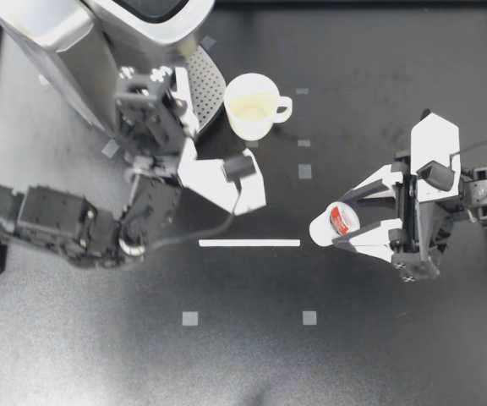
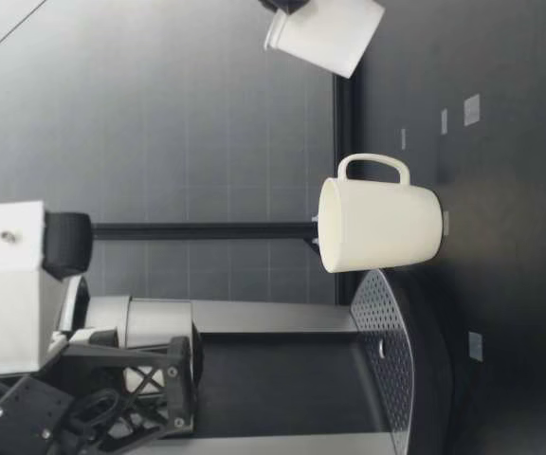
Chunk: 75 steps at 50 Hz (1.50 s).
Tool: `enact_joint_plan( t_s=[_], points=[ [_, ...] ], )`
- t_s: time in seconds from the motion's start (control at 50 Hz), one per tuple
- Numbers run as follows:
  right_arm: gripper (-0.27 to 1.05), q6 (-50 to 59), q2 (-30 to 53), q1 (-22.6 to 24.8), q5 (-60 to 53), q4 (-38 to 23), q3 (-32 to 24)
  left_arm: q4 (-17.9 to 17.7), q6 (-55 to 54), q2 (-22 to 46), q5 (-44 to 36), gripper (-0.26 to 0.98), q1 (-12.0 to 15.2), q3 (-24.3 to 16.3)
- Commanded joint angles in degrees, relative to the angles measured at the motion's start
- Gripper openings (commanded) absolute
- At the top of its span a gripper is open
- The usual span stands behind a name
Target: Place the coffee capsule inside the capsule container, then place the cup onto the center of the cup tray.
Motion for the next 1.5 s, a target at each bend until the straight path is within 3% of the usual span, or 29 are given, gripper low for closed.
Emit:
enact_joint_plan(
  t_s=[0.0, 0.22, 0.34, 0.62, 0.92, 1.48],
  points=[
    [0.54, 0.09, -0.53, -0.35, -0.62, -0.09, -0.97, 0.88, -0.26, -2.29, -0.44, 0.11, 0.88, -0.26],
    [0.54, 0.09, -0.35, -0.26, -0.88, -0.09, -0.97, 5.71, -0.18, -2.90, -0.53, 0.11, 1.23, -0.62],
    [0.54, 0.00, -0.53, -0.26, -0.97, -0.09, -1.05, 6.42, 0.00, -2.99, -0.97, 0.11, 2.46, -0.53],
    [0.54, 0.09, -0.70, -0.26, -1.14, -0.09, -1.05, 9.84, 0.35, -5.45, -0.35, 0.11, 2.55, -0.70],
    [0.54, 0.18, -0.79, -0.26, -2.20, -0.09, -1.05, 10.37, -0.18, -8.79, -1.67, 0.11, 3.87, -0.79],
    [0.54, 0.26, -0.97, -0.26, -2.81, -0.09, -1.05, 10.20, -4.57, -17.14, -5.36, 0.11, 9.49, 1.58]
  ],
)
